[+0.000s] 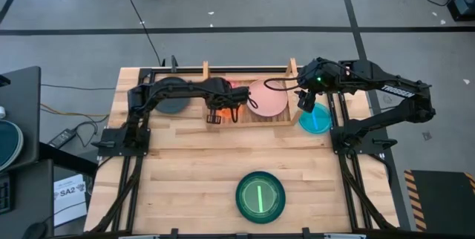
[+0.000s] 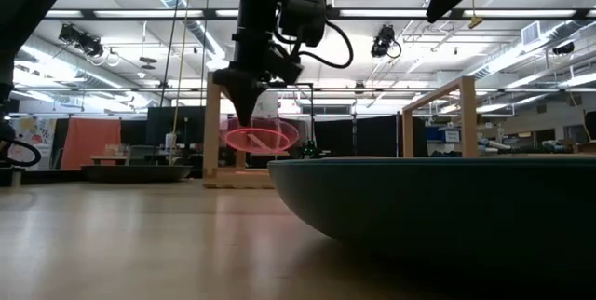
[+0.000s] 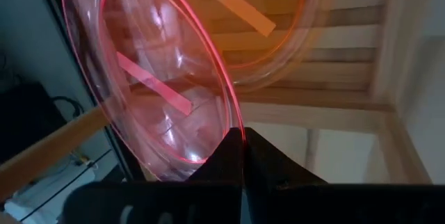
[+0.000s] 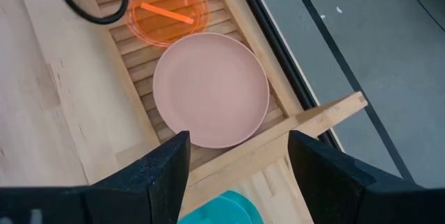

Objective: Place and stack plates onto a shelf
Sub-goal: Stack the small pink plate on top of the small orange plate on the shelf

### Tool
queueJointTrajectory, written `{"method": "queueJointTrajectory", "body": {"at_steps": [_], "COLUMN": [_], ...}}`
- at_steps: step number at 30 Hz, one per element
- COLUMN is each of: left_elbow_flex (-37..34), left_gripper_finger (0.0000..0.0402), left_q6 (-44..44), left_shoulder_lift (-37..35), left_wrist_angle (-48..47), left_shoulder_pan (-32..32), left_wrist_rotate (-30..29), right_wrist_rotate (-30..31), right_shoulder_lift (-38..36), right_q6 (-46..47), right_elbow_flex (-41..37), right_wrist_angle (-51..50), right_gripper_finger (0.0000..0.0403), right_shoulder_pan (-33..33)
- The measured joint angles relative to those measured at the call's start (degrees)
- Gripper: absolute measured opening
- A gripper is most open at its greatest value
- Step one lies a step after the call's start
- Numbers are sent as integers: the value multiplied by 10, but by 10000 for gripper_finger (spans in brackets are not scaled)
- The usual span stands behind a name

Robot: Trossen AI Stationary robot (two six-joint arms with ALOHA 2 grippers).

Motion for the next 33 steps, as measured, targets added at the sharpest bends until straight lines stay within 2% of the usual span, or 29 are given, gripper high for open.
{"method": "queueJointTrajectory", "body": {"at_steps": [5,10,18,33], "left_elbow_flex": [0,0,-1,-55], "left_gripper_finger": [2,2,5,8], "left_q6": [-3,0,-1,-1], "left_shoulder_lift": [0,0,5,17], "left_wrist_angle": [4,44,80,147], "left_shoulder_pan": [8,-17,-44,-31], "left_wrist_rotate": [-1,28,31,27], "right_wrist_rotate": [1,1,1,0], "right_shoulder_lift": [0,0,0,0], "right_q6": [0,-1,-1,-1], "right_elbow_flex": [0,0,0,0], "right_wrist_angle": [0,0,1,2], "right_gripper_finger": [248,248,248,248], "right_shoulder_pan": [0,0,0,0]}}
